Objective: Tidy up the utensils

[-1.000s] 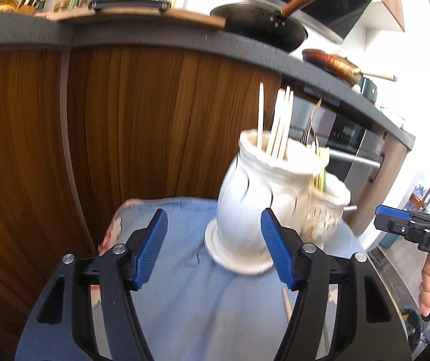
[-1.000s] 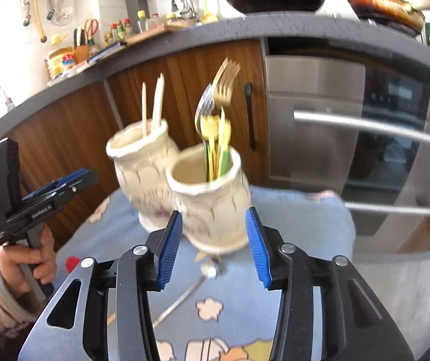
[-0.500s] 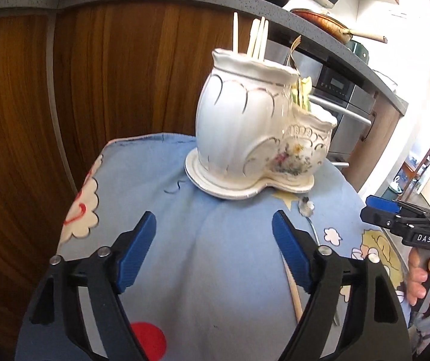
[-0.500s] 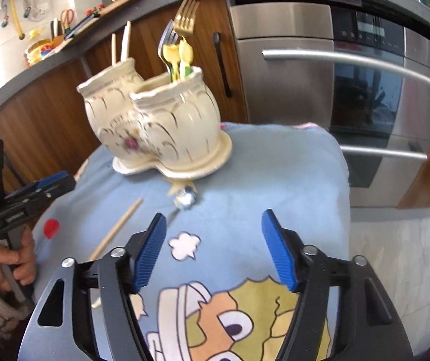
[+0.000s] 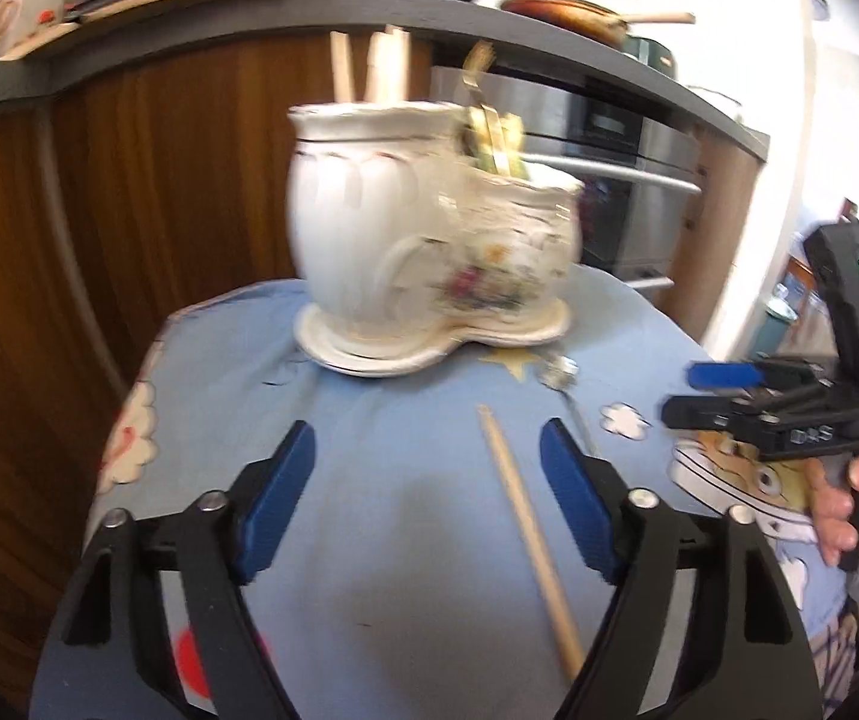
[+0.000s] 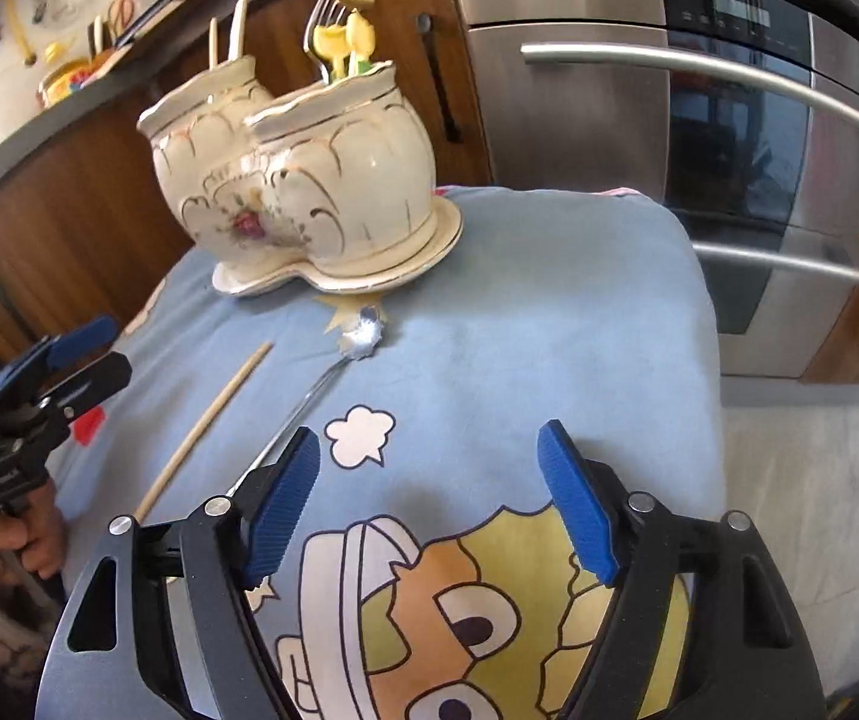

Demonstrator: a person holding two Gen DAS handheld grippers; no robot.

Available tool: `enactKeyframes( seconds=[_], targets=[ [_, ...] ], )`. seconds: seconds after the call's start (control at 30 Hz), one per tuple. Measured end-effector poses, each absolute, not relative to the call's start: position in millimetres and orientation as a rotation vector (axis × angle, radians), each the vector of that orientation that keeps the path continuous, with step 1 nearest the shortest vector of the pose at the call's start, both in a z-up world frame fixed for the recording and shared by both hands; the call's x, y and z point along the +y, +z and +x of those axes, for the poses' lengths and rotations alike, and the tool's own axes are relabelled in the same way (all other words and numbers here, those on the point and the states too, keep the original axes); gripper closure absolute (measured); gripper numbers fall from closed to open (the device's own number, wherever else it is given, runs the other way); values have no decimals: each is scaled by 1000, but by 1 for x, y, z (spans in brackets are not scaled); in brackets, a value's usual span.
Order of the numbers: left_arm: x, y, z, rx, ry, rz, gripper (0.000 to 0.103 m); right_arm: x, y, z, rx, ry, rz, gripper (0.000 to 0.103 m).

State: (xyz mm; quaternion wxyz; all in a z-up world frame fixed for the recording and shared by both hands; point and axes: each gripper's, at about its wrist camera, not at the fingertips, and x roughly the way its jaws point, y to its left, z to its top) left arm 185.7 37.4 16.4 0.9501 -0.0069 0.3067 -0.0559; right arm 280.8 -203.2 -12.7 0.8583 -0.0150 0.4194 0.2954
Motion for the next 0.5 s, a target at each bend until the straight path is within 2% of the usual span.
enactKeyframes(
  seconds=[0.23, 0.3, 0.5],
  targets=[
    [8, 8, 189, 695, -196, 74, 54, -205, -12, 279, 877, 617, -26, 27],
    [3, 3, 193, 738, -221, 89, 64, -205, -12, 280, 876, 616, -26, 27],
    [3, -12, 206, 856, -227, 66, 82, -205, -12, 279, 871, 611, -42, 27]
  ],
)
